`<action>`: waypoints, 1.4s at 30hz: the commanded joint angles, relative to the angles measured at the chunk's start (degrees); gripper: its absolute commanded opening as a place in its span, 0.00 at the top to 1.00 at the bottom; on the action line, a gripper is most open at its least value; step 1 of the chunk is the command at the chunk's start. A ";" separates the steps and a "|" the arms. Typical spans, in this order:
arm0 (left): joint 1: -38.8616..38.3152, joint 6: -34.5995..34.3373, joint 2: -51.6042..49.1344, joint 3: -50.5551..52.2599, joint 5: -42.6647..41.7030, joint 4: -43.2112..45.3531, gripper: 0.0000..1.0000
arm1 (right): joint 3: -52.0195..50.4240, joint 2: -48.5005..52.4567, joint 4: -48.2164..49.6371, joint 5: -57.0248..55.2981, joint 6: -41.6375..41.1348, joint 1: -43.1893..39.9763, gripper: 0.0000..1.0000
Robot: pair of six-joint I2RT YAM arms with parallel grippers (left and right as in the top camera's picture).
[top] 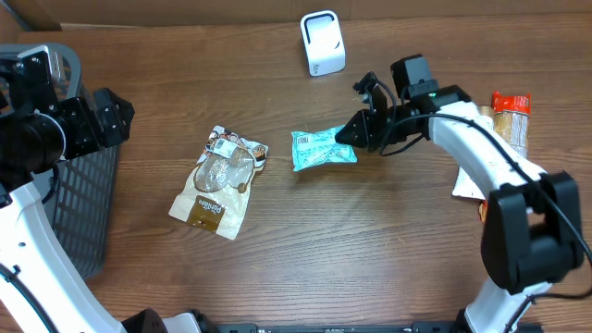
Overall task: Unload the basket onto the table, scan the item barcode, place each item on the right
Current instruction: 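Lift the wipes packet toward the white scanner, then hold the wipes packet in front of the scanner with the right gripper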
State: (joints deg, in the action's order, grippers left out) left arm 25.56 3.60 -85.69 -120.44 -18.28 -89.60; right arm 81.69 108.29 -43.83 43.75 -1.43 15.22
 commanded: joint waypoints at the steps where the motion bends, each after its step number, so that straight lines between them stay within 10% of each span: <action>1: 0.13 1.14 -0.28 -0.07 -0.61 0.07 0.00 | 3.10 -8.74 -1.11 3.10 3.43 -0.46 0.96; 10: 0.13 1.14 -0.28 -0.07 -0.61 0.07 0.00 | 3.13 -19.15 -1.77 0.61 2.49 -0.46 0.96; 21: 0.13 1.14 -0.28 -0.07 -0.59 0.07 0.00 | 6.78 -18.23 9.29 -60.33 -3.63 9.27 0.96; 31: 0.13 1.14 -0.28 -0.07 -0.61 0.07 0.00 | 6.78 -6.49 31.65 -73.66 14.88 13.68 0.96; 42: 0.13 1.14 -0.28 -0.07 -0.59 0.07 0.00 | 6.80 8.46 69.13 -75.58 55.54 13.60 0.96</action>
State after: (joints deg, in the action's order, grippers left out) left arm 25.56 3.60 -85.69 -120.46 -18.31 -89.58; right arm 87.09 113.65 19.70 -29.80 38.76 28.88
